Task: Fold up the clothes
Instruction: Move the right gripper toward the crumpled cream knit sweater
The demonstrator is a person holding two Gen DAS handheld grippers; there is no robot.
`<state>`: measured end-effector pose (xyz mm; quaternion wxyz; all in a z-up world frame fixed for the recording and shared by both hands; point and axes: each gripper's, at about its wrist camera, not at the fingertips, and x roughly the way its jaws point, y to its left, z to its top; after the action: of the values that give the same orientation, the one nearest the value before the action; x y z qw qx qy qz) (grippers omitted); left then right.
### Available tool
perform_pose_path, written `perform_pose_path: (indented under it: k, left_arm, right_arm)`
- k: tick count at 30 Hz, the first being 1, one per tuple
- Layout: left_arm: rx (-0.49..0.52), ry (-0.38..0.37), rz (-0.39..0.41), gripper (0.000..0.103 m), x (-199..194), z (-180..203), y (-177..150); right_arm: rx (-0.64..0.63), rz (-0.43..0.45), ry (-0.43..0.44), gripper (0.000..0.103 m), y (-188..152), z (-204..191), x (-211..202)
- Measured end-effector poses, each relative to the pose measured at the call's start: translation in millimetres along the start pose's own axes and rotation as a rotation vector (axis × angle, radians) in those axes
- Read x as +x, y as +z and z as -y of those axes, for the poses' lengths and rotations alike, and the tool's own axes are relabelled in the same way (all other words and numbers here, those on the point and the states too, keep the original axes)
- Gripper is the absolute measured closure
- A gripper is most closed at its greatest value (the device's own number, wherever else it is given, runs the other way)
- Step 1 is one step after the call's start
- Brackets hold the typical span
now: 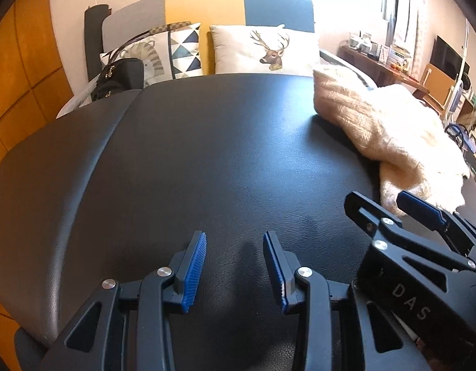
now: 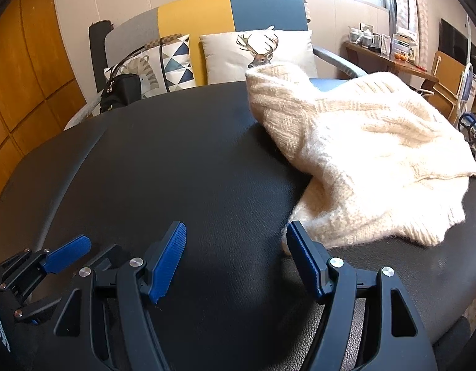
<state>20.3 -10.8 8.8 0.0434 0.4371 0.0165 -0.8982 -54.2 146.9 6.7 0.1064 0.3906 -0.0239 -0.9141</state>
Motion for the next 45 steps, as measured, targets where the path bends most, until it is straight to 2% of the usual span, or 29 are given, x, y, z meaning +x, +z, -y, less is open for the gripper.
perform_pose_path:
  k: [9,45]
  left_arm:
    - [-0.016,0.009,0.002,0.064,-3,-4,-2]
    - [0.064,0.040,-0.019,0.064,-1,23,-6]
  right_arm:
    - [-0.002,-0.025,-0.046,0.032,3,2,-3]
    - [0.079,-0.037,-0.062,0.032,4,31,-10]
